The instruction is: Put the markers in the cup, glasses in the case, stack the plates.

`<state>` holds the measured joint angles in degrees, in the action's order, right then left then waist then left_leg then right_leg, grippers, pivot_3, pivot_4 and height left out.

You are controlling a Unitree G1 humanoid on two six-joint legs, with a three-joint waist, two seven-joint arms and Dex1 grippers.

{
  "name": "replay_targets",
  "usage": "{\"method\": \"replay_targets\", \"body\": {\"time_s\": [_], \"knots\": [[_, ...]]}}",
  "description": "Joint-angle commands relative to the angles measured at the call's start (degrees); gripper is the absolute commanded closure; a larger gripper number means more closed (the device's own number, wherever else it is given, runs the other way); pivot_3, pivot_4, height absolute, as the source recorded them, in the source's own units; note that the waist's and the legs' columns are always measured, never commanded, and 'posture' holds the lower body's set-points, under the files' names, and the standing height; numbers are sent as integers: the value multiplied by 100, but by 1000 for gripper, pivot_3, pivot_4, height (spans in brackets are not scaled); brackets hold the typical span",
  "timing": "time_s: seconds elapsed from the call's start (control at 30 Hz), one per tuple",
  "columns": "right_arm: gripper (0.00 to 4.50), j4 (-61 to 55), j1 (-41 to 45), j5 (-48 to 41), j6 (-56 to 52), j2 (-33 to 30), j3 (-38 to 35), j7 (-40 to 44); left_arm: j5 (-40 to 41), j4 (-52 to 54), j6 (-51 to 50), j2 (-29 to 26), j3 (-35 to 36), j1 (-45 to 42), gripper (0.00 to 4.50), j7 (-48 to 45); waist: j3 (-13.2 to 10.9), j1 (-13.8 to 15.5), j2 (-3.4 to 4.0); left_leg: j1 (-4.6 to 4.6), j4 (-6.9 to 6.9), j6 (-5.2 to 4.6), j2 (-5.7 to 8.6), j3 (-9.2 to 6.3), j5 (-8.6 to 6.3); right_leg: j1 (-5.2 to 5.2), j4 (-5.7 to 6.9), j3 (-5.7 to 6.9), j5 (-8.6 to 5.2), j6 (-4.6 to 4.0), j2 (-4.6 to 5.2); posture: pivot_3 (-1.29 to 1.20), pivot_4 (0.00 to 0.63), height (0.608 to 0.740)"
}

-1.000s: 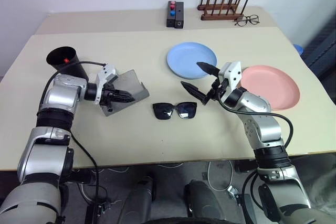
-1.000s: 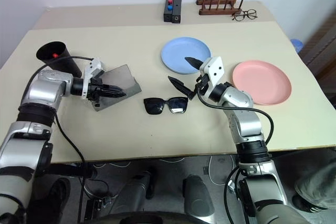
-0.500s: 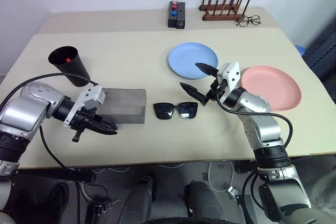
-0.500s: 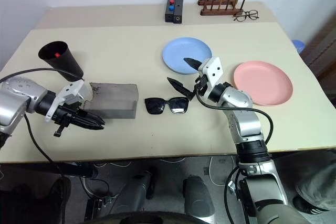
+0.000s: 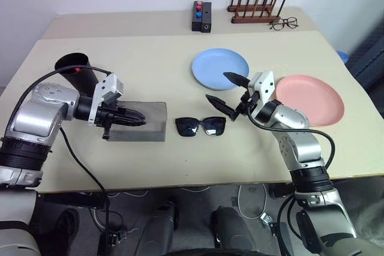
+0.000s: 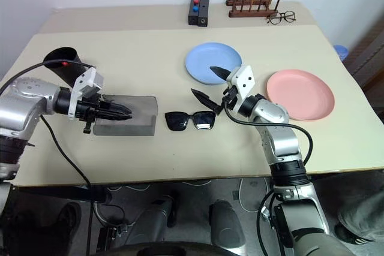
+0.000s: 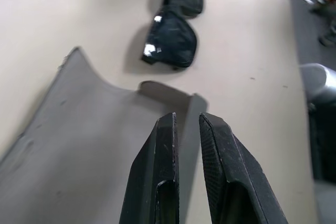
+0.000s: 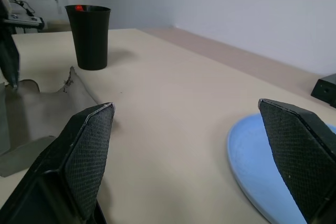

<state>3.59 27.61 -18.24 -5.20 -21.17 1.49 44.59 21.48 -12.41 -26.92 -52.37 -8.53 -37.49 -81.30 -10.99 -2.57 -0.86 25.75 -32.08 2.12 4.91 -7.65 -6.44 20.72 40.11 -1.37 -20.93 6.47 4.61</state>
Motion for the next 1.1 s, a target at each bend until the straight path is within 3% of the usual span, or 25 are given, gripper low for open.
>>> {"method": "replay_targets", "body": {"time_s": [0.03,0.07,0.17,0.37,0.57,0.83,1.1], "knots": [[0,-216,55,-96,15,-220,-90,274,150,122,-46,-49,437,103,3841,76,0,2,0,0,0,0,2,0,0,0,0,0,0,0,1,0,150,737],[0,-240,33,-114,12,-300,-78,404,207,174,-67,-25,482,143,3841,59,0,4,0,0,0,0,3,0,0,-1,0,0,0,0,2,0,150,737],[0,-146,113,-177,-18,-461,-146,591,245,173,4,216,588,118,3056,236,0,29,-1,-2,-1,0,3,-1,0,-5,0,2,0,0,4,0,150,737],[0,-69,181,-10,81,-525,-27,693,201,339,29,655,519,7,80,452,1,8,-1,-1,-3,0,2,-3,0,-6,-1,4,0,0,8,0,150,737],[0,8,264,-124,14,-387,-209,484,-158,401,247,1143,133,-150,80,732,1,9,-1,-2,-3,0,3,-2,0,-7,-1,4,0,0,6,0,150,737],[0,-71,-78,-231,-30,-986,-348,1017,-952,-386,484,2563,-780,-1065,80,1287,0,152,-3,-1,-17,-4,13,-4,-1,-19,-6,11,2,5,8,0,150,737],[0,-504,-764,-382,-90,-1616,-645,1366,-1689,-1004,832,2941,-1482,-1371,80,1166,-1,130,-3,-1,-13,-4,11,-2,-1,-17,-6,12,1,4,6,0,150,737]]}}
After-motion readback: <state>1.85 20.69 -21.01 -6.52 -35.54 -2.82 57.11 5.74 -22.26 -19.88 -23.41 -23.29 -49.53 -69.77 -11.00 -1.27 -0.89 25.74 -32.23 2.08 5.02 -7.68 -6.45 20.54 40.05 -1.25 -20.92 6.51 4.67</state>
